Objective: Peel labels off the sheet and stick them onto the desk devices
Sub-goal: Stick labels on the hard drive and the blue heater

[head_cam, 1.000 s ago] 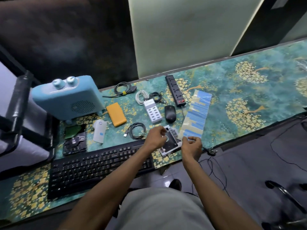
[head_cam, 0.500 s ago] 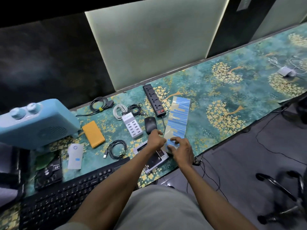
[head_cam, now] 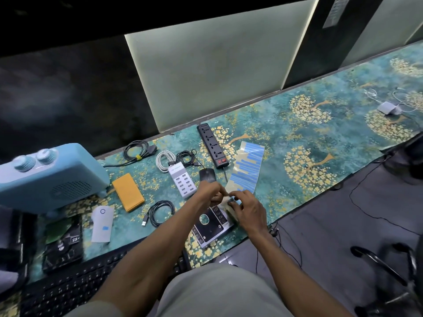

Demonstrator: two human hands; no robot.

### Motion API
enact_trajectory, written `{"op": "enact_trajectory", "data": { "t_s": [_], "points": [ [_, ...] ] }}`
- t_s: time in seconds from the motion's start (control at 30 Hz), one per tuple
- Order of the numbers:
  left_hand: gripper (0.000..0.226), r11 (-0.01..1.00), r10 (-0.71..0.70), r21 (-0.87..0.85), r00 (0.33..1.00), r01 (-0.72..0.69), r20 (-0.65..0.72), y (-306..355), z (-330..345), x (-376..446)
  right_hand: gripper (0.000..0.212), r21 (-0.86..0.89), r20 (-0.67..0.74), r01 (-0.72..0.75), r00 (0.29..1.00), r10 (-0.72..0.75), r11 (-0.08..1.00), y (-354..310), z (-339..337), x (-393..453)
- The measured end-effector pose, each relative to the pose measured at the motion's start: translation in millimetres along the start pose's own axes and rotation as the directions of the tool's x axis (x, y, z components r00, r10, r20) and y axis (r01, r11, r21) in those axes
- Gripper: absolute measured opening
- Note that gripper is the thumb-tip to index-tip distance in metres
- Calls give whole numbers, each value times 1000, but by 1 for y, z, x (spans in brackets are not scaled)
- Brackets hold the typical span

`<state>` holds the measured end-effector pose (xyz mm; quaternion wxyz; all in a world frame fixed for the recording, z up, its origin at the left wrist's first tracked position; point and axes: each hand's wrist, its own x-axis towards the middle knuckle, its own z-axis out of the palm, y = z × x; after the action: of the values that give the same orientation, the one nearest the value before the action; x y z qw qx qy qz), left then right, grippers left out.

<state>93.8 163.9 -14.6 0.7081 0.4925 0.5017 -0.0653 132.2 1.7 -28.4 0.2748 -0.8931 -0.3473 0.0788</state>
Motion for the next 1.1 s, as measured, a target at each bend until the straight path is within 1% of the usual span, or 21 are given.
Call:
{"op": "enact_trajectory", "data": {
  "t_s": [0.13, 0.2, 0.3, 0.4, 0.47, 0.5, 0.57, 0.63, 0.73, 0.77, 0.83, 0.93, 1.0, 1.1],
  "points": [
    [25, 1000, -5, 30, 1000, 5, 8, -1, 7, -2, 10, 36, -38, -7, 999, 8, 999, 5, -6, -3],
    [27, 1000, 7, 29, 1000, -7, 0, -4, 11, -5, 5, 74, -56, -17, 998, 21, 997, 7, -7, -5],
    [29, 997, 70, 23, 997, -69, -37, -13, 12, -6, 4, 112, -82, -24, 996, 33, 993, 7, -9, -7],
    [22, 988, 150, -12, 984, -152, -93, -23, 7, -11, 6, 168, -92, -13, 995, 29, 986, -2, -6, -4],
    [19, 981, 188, -17, 974, -192, -127, -30, 0, -16, 5, 236, -83, -7, 996, 28, 972, -13, -1, 1],
    [16, 978, 201, -31, 969, -208, -144, -33, -5, -19, 5, 275, -73, -13, 997, 35, 961, -19, 1, 3],
    [9, 966, 199, -137, 967, -221, -157, -40, -18, -25, 4, 341, -47, -30, 998, 50, 940, -31, 6, 4],
    [9, 940, 196, -236, 955, -247, -221, -47, -38, -38, 4, 390, -9, -16, 1000, 21, 921, -47, 17, 2],
    [3, 941, 187, -194, 906, -276, -379, -54, -70, -61, 4, 411, 74, -9, 997, -23, 912, -71, 39, -7],
    [8, 935, 169, -210, 882, -284, -440, -61, -86, -71, 4, 420, 121, -2, 991, -53, 907, -83, 50, -12],
    [16, 924, 135, -237, 835, -300, -533, -71, -110, -82, 4, 433, 170, 22, 980, -105, 901, -103, 63, -19],
    [11, 944, 119, -140, 705, -298, -699, -95, -157, -99, 4, 469, 249, 84, 943, -223, 879, -144, 90, -27],
    [11, 954, 108, -111, 665, -279, -739, -104, -181, -108, 4, 484, 289, 95, 921, -261, 870, -166, 102, -29],
    [10, 961, 85, -105, 638, -255, -765, -117, -224, -115, 5, 481, 290, 115, 915, -282, 869, -202, 122, -32]
  ]
}}
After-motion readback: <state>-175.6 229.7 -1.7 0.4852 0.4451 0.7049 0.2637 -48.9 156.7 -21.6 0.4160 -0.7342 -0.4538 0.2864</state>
